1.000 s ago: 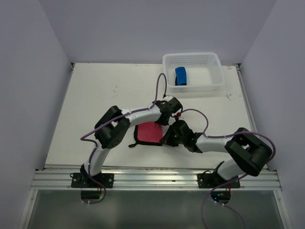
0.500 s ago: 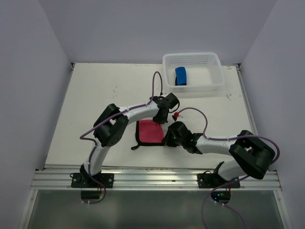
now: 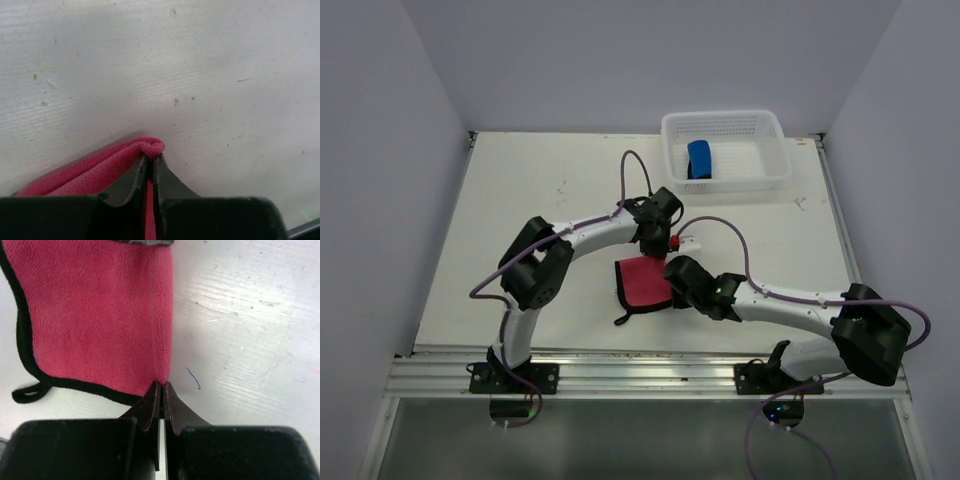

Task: Roll the towels
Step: Roll the towel

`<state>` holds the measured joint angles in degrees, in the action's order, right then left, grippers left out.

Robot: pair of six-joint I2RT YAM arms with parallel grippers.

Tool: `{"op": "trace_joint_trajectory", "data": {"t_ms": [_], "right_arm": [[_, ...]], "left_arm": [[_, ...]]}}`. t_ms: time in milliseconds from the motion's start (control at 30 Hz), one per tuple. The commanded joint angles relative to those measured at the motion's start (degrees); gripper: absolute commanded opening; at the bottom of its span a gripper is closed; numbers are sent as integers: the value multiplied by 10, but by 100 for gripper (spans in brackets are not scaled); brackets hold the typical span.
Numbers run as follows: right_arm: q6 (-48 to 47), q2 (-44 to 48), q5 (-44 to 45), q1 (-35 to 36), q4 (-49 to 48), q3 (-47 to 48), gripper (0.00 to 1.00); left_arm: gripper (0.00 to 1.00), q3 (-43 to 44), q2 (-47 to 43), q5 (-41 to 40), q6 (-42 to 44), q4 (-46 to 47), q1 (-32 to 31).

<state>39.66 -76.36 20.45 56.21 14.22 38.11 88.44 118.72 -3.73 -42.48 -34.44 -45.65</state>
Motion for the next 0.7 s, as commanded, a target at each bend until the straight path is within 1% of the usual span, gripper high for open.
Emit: {"op": "trace_joint_trajectory", "data": {"t_ms": [0, 300, 500, 667], "right_arm": [[-32, 10, 81, 33, 129, 41, 0], [-27, -19, 156, 78, 193, 60, 0], [-29, -69, 218, 109, 232, 90, 0], [-32, -125, 283, 151, 271, 116, 0]], "left_arm": [[0, -13, -51, -5, -6, 102, 21], [0, -52, -62, 35, 9, 178, 32], [0, -85, -64, 61, 25, 234, 42], [0, -108, -66, 91, 43, 286, 52]]}}
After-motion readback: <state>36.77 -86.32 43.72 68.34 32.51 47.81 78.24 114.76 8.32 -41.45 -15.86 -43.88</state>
